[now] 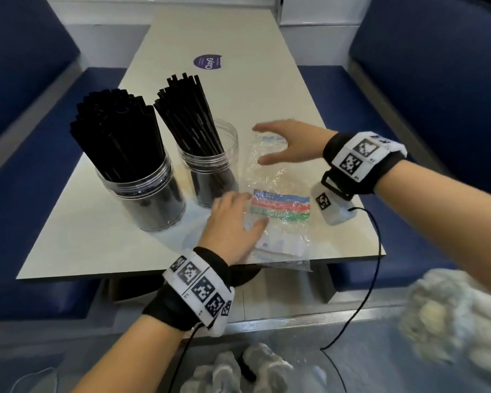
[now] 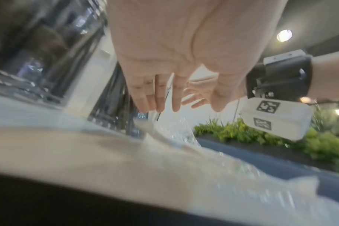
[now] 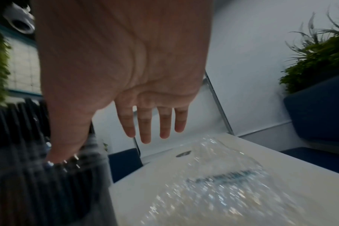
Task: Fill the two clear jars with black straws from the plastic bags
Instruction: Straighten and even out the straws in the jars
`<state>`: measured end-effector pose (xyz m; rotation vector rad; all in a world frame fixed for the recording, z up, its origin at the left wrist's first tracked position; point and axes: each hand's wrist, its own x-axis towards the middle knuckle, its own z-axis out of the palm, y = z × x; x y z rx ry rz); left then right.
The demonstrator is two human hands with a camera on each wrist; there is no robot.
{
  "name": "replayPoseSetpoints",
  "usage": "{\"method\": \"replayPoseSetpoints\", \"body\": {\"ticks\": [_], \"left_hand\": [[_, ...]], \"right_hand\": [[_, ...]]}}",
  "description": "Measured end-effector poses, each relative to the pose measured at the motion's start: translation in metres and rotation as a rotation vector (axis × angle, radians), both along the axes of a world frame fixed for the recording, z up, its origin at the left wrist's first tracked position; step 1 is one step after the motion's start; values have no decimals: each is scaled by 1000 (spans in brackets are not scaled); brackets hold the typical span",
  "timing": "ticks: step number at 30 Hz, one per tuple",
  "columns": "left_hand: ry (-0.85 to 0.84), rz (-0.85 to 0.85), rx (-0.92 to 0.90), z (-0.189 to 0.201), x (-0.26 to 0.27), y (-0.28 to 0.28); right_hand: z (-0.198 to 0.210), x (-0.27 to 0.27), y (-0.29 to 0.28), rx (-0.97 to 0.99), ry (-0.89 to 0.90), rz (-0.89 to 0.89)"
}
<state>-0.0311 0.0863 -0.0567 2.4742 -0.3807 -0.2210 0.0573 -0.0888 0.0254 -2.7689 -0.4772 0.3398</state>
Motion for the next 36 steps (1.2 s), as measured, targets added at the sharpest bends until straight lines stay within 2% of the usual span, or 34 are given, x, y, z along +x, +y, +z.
{"method": "replayPoseSetpoints", "body": {"ticks": [3,7,10,16,21,27,32,36], "left_hand": [[-39,238,-149,14,5,18],[4,370,-141,24,13,29],[66,388,-158,26,14,33],[99,391,-195,23,25,53],[86,394,-258,24,35,68],[31,449,-463,12,43,68],[23,454,-516,4,48,66],[58,439,-510,3,51,67]], "right_hand": [[24,-2,18,88,-44,-10],[32,3,53,72,-14,15],[26,5,71,-29,54,37],[23,-2,79,-71,5,31],[30,-9,84,-30,5,54],[45,-3,87,57,65,-41],[63,13,115,252,-124,9],[59,27,145,181,-157,6]]}}
